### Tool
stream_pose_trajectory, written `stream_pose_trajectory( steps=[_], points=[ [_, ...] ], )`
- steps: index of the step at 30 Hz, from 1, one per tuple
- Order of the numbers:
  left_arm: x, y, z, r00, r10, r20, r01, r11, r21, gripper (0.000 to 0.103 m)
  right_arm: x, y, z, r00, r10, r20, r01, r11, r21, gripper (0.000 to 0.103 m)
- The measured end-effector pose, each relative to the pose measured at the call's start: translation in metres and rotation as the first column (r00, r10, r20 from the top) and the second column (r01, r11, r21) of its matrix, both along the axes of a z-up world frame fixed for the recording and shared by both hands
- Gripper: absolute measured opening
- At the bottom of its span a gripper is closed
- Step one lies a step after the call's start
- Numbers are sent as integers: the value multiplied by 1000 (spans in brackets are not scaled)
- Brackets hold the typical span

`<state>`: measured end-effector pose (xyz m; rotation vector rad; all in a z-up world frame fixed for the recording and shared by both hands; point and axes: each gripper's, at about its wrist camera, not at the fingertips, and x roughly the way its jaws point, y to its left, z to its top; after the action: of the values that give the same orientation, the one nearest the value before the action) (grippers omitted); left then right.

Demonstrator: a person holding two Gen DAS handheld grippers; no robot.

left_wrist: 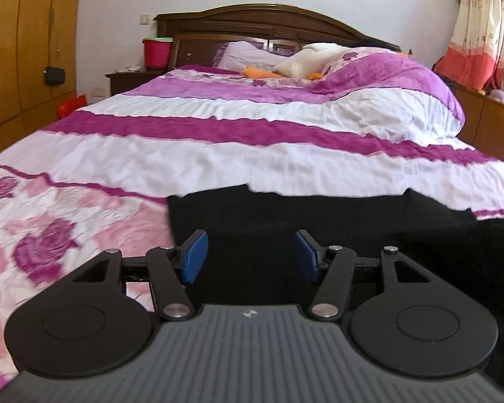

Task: Fold small clothes

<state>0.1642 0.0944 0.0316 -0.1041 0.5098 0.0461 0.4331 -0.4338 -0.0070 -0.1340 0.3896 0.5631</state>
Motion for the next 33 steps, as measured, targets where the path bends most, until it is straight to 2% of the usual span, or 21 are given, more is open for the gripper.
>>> stream_pose_trajectory(
  steps=[4, 7, 10, 15, 19, 21, 23, 28, 33],
  points=[
    [28, -3, -17, 999, 21, -47, -20, 1000, 9, 63, 34, -24, -3, 993, -84, -82, 90, 993, 77, 11],
    [38, -1, -30, 996, 38, -75, -38, 999, 13, 63, 53, -33, -18, 985, -121, -124, 132, 988, 84, 11],
    [40, 0, -36, 997, 44, -65, -43, 999, 16, 63, 64, -30, -34, 981, -134, -139, 144, 987, 67, 11],
    [44, -1, -40, 997, 55, -46, -53, 998, 46, 63, 83, -29, -36, 981, -162, -110, 171, 982, 83, 11],
    [47, 1, -46, 996, 76, -37, -75, 997, 32, 63, 99, -19, -48, 976, -189, -111, 191, 982, 6, 11],
    [48, -1, -48, 996, 78, -34, -76, 996, 49, 64, 105, -14, -63, 968, -213, -129, 207, 976, -59, 11],
    [52, -2, -52, 995, 85, -49, -82, 994, 78, 67, 112, -16, -75, 961, -223, -164, 216, 975, -61, 11],
    [53, 4, -53, 994, 93, -60, -90, 994, 64, 69, 105, -27, -59, 949, -248, -195, 256, 966, 16, 15],
    [36, 4, -40, 995, 78, -55, -75, 995, 59, 69, 68, -37, -35, 958, -225, -178, 240, 969, 66, 16]
  ],
)
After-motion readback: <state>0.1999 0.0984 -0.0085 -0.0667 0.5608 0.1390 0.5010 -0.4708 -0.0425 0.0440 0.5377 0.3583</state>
